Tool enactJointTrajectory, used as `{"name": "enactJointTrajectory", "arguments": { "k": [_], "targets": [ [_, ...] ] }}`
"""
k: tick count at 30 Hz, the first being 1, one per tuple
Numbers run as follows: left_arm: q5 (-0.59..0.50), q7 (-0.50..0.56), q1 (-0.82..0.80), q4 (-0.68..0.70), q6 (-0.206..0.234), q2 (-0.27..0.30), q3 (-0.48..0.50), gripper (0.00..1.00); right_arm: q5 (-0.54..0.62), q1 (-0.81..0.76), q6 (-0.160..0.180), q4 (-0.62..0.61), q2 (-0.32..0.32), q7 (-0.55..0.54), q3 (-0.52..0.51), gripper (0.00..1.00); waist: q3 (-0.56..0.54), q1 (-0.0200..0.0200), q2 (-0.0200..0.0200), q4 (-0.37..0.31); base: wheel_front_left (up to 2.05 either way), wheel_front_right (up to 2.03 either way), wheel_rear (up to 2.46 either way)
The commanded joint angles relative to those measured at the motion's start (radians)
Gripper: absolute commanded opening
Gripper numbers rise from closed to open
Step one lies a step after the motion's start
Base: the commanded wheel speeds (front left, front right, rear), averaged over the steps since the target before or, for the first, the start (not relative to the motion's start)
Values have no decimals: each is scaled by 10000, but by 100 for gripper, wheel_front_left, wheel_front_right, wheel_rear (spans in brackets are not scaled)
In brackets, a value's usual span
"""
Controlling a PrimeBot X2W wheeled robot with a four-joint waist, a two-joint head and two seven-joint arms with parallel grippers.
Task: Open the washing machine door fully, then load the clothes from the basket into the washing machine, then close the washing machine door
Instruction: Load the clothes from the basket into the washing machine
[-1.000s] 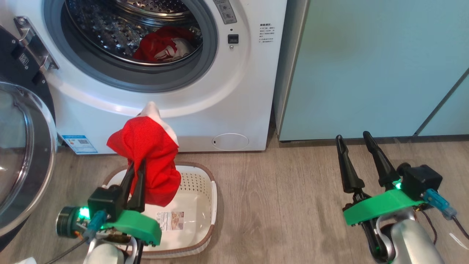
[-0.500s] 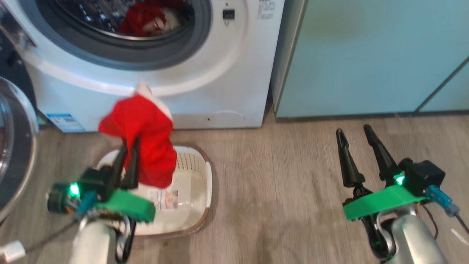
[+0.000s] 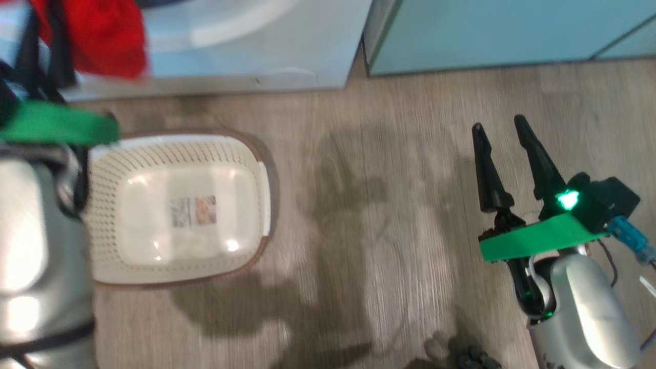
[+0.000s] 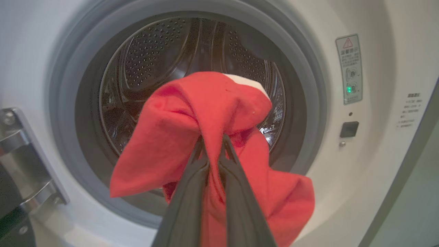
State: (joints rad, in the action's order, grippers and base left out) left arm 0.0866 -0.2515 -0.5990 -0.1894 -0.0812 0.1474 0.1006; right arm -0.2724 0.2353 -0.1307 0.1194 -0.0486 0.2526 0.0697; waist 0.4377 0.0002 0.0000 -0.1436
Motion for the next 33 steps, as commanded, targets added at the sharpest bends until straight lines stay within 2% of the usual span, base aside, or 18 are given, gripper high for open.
{"name": "enactJointTrajectory", "arguments": {
  "k": [1, 2, 5, 10, 20, 27, 33],
  "targets": [
    [-70, -103, -581, 238, -56, 504, 335, 0, -28, 201, 0, -358, -16, 92, 234, 100, 923, -2, 0, -435, 0, 0, 0],
    [-70, -103, -581, 238, -56, 504, 335, 0, -28, 201, 0, -358, -16, 92, 234, 100, 923, -2, 0, -435, 0, 0, 0],
    [-265, -103, -2192, -239, -160, 1194, 472, 0, -190, 461, 0, -415, -16, 92, 335, 100, 1616, -2, 0, -742, 0, 0, 0],
    [-467, -103, -4282, -1184, -262, 1914, 327, 0, -411, 753, 0, -520, -16, 92, 481, 100, 2392, -2, 0, -1075, 0, 0, 0],
    [-877, 137, -7998, -4041, -452, 3268, -785, 0, -1068, 1144, 0, -571, -16, 92, 1004, 100, 3537, -2, 0, -1787, 0, 0, 0],
    [-1013, 491, -9639, -5642, -484, 3794, -1561, 0, -1553, 1326, 0, -523, -16, 92, 1517, 100, 3951, -2, 0, -2237, 0, 0, 0],
    [-1082, 132, -10632, -6242, -415, 3962, -1822, 0, -1803, 1391, 0, -492, -16, 92, 1752, 100, 4096, -2, 0, -2486, 0, 0, 0]
  ]
}}
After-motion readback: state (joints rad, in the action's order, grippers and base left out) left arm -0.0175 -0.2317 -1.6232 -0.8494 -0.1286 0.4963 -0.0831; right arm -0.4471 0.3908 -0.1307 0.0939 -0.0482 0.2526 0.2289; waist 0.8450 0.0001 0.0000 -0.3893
